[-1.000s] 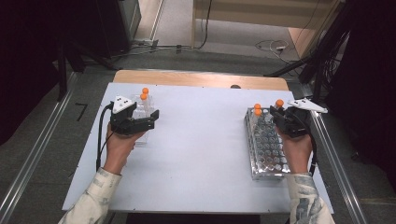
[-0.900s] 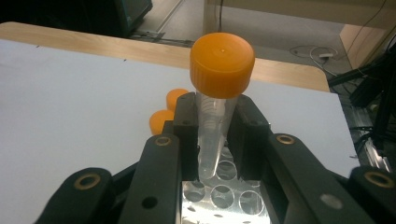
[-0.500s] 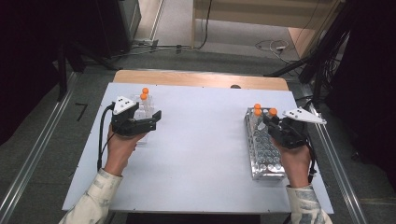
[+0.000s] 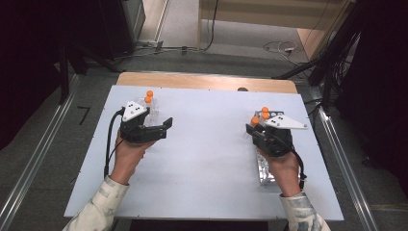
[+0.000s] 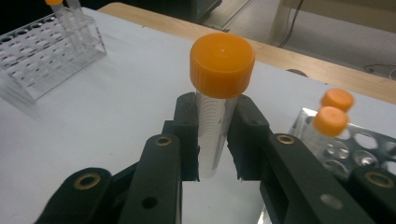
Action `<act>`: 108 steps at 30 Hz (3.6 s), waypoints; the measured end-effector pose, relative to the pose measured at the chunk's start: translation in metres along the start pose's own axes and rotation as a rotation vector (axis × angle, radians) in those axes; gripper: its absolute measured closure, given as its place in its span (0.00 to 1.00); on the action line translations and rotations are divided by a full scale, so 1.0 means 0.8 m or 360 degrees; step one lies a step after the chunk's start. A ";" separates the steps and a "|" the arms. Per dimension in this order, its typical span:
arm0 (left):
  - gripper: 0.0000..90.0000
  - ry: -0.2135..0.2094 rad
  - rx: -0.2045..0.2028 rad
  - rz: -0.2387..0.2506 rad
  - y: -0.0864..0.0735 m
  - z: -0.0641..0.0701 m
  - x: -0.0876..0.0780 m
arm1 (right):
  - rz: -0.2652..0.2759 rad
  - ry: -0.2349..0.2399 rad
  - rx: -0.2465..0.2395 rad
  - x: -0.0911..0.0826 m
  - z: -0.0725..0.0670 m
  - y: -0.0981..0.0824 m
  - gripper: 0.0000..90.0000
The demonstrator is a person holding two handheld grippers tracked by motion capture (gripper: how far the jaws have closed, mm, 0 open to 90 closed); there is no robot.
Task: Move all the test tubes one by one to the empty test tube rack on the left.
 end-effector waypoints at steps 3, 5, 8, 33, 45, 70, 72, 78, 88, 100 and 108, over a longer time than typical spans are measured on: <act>0.14 -0.0021 0.0018 -0.0009 -0.001 0.007 0.001 | -0.0001 0.0039 -0.0016 0.009 -0.010 0.000 0.80; 0.14 -0.0039 0.0032 -0.0021 -0.003 0.012 0.003 | 0.0004 0.0069 -0.0017 0.015 -0.018 0.000 0.80; 0.14 -0.0064 0.0066 -0.0032 -0.005 0.021 0.004 | -0.0009 0.0104 -0.0037 0.024 -0.030 -0.001 0.80; 0.22 -0.0322 0.0216 -0.0118 -0.027 0.078 0.015 | -0.0057 0.0303 -0.0184 0.068 -0.095 -0.005 0.80; 0.35 -0.0460 0.0188 -0.0127 -0.041 0.100 0.022 | -0.0087 0.0403 -0.0240 0.083 -0.127 -0.005 0.80; 0.77 -0.0502 0.0228 -0.0162 -0.047 0.103 0.026 | -0.0083 0.0444 -0.0255 0.084 -0.138 -0.005 0.80; 0.78 -0.0502 0.0230 -0.0160 -0.047 0.104 0.026 | -0.0086 0.0447 -0.0247 0.083 -0.137 -0.005 0.79; 0.78 -0.0470 0.0207 -0.0135 -0.039 0.096 0.024 | -0.0109 0.0471 -0.0237 0.081 -0.133 -0.004 0.45; 0.78 -0.0358 0.0072 -0.0093 -0.016 0.058 0.027 | -0.0130 0.0420 -0.0176 0.073 -0.115 -0.008 0.26; 0.78 -0.0249 0.0019 -0.0104 -0.003 0.027 0.031 | -0.0117 0.0387 -0.0141 0.066 -0.103 -0.011 0.24; 0.78 -0.0195 0.0027 -0.0090 0.008 0.013 0.025 | -0.0118 0.0348 -0.0130 0.062 -0.093 -0.014 0.19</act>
Point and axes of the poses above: each handheld gripper's, and its own axes: x roughly forward along the jaws, y roughly out of its top, z roughly to its right, the point moved 2 cm from there along x, roughly forward along the jaws, and after that the axes turned 8 degrees about -x, right-handed, at the moved point
